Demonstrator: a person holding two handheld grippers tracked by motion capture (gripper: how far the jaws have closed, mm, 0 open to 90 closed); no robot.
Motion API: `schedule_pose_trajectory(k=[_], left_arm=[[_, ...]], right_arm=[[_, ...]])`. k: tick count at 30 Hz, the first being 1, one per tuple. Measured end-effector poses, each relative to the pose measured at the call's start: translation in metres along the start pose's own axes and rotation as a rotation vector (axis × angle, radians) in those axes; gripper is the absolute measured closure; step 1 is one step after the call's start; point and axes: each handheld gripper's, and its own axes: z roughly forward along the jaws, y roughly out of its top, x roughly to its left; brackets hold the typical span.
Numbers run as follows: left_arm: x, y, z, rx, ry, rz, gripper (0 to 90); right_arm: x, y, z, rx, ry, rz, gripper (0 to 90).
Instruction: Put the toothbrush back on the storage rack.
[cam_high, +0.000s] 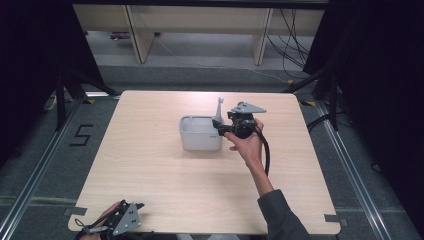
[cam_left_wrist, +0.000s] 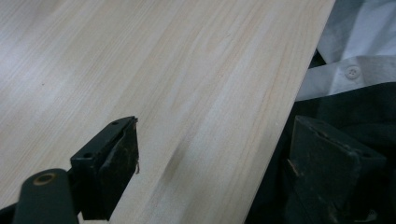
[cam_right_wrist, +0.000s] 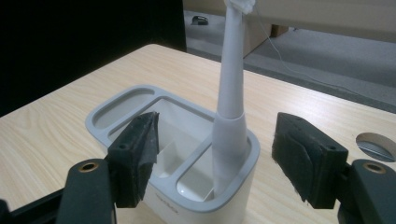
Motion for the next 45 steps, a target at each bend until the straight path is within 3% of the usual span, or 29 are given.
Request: schedule_pose_trajectory(k=[5, 15, 19, 24, 25, 30, 33, 38, 41, 42, 43, 45], left_arm=[[-0.001, 0.0, 0.0, 0.008, 0.029, 0.01, 15.4], [-0.002, 0.001, -0.001, -0.006, 0.007, 0.01, 15.3], [-0.003, 0.0, -0.001, -0.005, 0.01, -0.014, 15.4], [-0.003, 0.001, -0.001, -0.006, 0.007, -0.006, 15.4], [-0.002, 0.001, -0.001, -0.006, 0.007, -0.005, 15.4], [-0.003, 0.001, -0.001, -0.007, 0.006, -0.01, 15.4], [-0.002, 0.001, -0.001, -0.003, 0.011, -0.008, 15.4], [-0.003, 0.001, -0.001, -0.006, 0.008, -0.01, 15.4], [-0.003, 0.001, -0.001, -0.007, 0.008, -0.007, 15.4], [-0.003, 0.001, -0.001, -0.007, 0.006, -0.01, 15.4], [-0.002, 0.001, -0.001, -0.002, 0.011, -0.006, 15.4], [-0.003, 0.001, -0.001, -0.005, 0.009, -0.006, 15.4]], right_arm=[[0.001, -0.004, -0.003, -0.019, -0.001, 0.003, 30.6], [0.004, -0.009, 0.0, 0.003, 0.004, 0.019, 29.0], [0.005, -0.01, 0.0, 0.022, 0.002, 0.021, 27.6], [0.006, -0.011, -0.001, 0.008, 0.007, 0.04, 27.1], [0.005, -0.011, -0.002, 0.005, 0.005, 0.02, 26.9], [0.005, -0.011, -0.004, 0.008, 0.013, 0.028, 26.7], [0.008, -0.011, -0.005, 0.017, 0.008, 0.054, 26.5], [0.008, -0.012, -0.005, 0.014, 0.005, 0.023, 26.1], [0.01, -0.013, -0.006, 0.027, 0.017, 0.054, 25.9], [0.01, -0.013, -0.006, 0.027, 0.017, 0.054, 25.9], [0.008, -0.014, -0.006, 0.014, 0.012, 0.021, 25.8], [0.01, -0.015, -0.009, 0.023, 0.014, 0.046, 25.6]])
